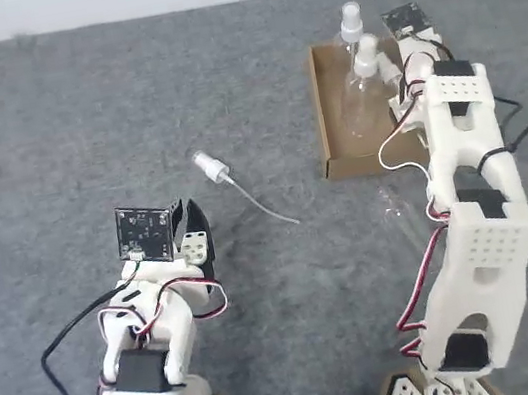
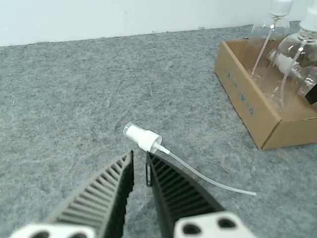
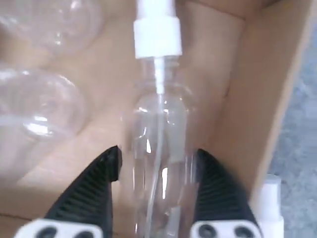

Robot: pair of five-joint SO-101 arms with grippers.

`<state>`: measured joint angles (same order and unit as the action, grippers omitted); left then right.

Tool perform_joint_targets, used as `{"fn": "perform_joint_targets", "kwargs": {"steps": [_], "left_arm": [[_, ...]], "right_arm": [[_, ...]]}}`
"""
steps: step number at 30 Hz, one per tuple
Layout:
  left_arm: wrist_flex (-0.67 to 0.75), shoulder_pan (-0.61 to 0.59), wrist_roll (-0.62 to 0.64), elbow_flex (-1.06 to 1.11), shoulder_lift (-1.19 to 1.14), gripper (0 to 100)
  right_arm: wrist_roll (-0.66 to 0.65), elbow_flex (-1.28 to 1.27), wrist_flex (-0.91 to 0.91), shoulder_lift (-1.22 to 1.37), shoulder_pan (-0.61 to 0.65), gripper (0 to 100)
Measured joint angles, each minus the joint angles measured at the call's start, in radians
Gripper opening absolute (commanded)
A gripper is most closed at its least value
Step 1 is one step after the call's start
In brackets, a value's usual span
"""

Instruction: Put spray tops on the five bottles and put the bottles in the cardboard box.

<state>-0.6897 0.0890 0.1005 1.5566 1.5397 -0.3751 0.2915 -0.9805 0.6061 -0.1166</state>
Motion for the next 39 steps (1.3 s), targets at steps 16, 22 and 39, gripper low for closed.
{"fn": "perform_joint_targets", "kwargs": {"steps": [16,22,39], "left_arm": [[0.000,0.000,0.000,0.000,0.000,4],[0.000,0.000,0.000,0.000,0.000,4],[0.041,0.000,0.000,0.026,0.000,4]], "right_arm": [[0.074,0.201,-0.133,0.002,-0.021,4.7],[0.078,0.315,-0.232,0.002,-0.025,4.7],[0.078,0.677,-0.594,0.002,-0.074,4.7]]}}
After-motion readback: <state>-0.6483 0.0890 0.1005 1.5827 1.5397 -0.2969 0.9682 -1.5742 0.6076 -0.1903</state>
